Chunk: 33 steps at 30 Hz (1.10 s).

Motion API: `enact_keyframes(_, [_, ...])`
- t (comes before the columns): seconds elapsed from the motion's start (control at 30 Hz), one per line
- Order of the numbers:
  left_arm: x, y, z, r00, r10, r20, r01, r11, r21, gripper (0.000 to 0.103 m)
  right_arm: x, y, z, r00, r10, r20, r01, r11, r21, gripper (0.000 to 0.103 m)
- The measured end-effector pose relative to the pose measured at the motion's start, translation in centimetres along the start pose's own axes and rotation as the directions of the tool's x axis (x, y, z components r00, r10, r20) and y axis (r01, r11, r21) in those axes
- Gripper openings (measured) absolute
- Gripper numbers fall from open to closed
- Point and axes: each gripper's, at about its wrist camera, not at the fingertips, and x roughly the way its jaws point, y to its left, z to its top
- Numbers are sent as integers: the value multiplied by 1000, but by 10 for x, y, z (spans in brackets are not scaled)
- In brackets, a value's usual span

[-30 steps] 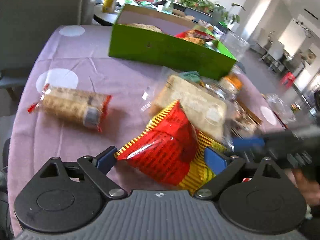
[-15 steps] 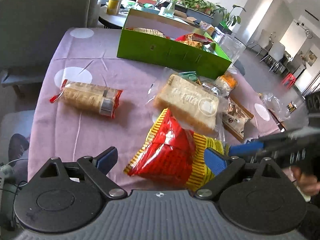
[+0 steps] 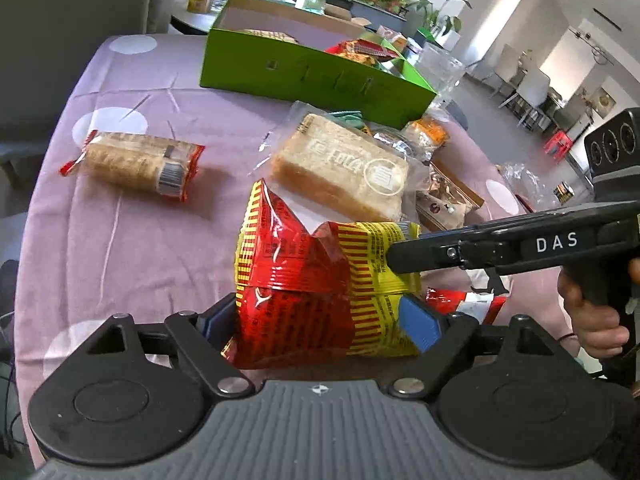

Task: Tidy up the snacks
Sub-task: 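Grasp the red-and-yellow chip bag with the right tool and lift it, then carry the chip bag over the green box with the right tool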

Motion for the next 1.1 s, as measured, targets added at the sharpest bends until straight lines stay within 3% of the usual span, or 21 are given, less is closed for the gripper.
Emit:
enact_keyframes(0.2, [-15,-7,16,998,-4,60,5,1000,-9,82,-4,11,9,1000,15,26,-15,999,-29,29])
enact_keyframes(0.37, [-15,-19,31,996,17,87,-22,998,52,83,-15,18,24,996,13,92,-8,998,-56,29])
enact_keyframes(0.5, [-10,-4,23,997,53,59,-53,999,-13,87,-21,10,26,991,-41,128,48,998,-51,36])
enact_keyframes(0.6, [-10,9,13,997,63,41,-61,996,-70,87,-17,-2,19,992,-72,103,76,996,-38,41])
enact_keyframes(0.77, [-6,14,7,996,82,21,-79,991,-104,88,-3,-9,11,999,-45,23,45,999,-14,46])
enact_keyframes(0.83, [-2,12,6,997,73,14,-71,992,-99,87,1,-4,9,999,-50,21,51,998,-31,54])
enact_keyframes(0.9, [3,9,5,997,71,12,-70,994,-89,74,7,1,8,999,-50,11,50,997,-59,56])
enact_keyframes(0.93, [4,7,5,999,51,7,-50,996,-78,60,10,3,7,999,-49,3,49,997,-64,56])
enact_keyframes(0.97, [5,4,7,1000,32,-1,-32,997,-72,56,13,5,7,999,-46,-6,45,997,-64,56])
enact_keyframes(1.1, [-10,-12,15,997,58,52,-58,998,-7,56,6,17,9,1000,-20,24,23,995,-102,39])
